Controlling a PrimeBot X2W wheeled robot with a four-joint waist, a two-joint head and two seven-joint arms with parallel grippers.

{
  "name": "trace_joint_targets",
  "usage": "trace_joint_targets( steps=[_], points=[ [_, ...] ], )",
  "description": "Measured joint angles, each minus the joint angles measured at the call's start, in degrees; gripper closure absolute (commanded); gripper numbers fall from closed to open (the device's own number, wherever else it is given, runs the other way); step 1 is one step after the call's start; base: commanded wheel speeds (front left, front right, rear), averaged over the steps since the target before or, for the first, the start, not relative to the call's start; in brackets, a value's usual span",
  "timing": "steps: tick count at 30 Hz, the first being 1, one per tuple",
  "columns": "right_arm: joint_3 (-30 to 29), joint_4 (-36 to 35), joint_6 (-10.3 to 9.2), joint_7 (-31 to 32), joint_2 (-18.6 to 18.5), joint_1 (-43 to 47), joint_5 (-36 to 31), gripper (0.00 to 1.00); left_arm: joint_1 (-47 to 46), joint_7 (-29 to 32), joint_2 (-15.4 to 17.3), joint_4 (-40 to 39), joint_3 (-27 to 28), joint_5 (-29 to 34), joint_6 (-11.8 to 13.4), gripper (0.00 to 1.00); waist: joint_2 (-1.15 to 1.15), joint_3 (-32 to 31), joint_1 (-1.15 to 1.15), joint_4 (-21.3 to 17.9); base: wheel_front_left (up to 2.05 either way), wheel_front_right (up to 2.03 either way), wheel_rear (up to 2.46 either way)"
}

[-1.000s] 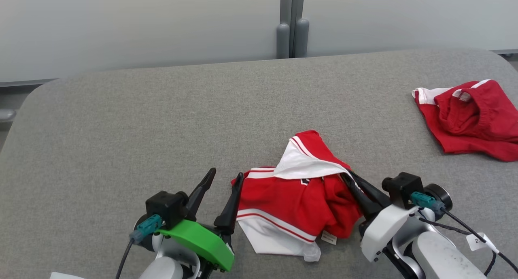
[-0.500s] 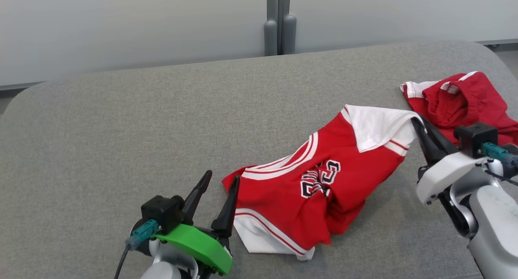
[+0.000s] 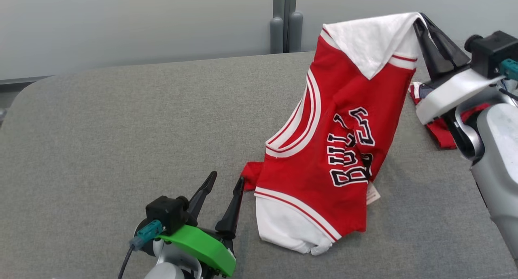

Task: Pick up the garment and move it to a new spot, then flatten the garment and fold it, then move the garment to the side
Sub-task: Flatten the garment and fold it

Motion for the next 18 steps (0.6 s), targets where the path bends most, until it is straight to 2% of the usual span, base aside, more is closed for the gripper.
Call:
trace_joint_targets(
  steps=[7,12,18],
  points=[
    [1.79,-0.43,0.53,0.01,0.76,-6.83,-0.44,1.00,-0.01,0.52,-0.25,0.24,-1.68,-0.32,-0.51,0.00,0.00,-0.62,0.00,1.67,0.00,0.00,0.00],
    [2.04,3.67,0.99,1.11,1.53,-8.38,0.00,1.00,-0.01,0.51,-0.33,0.11,-1.68,-0.33,-0.51,0.00,0.00,-0.94,0.00,2.38,0.00,0.00,0.00],
    [-0.81,11.63,0.93,2.71,-1.93,-7.76,0.30,1.00,-0.04,0.92,-0.41,-0.05,-2.18,-0.33,-0.52,0.00,0.00,-0.37,0.00,3.64,0.00,0.00,0.00]
  ],
)
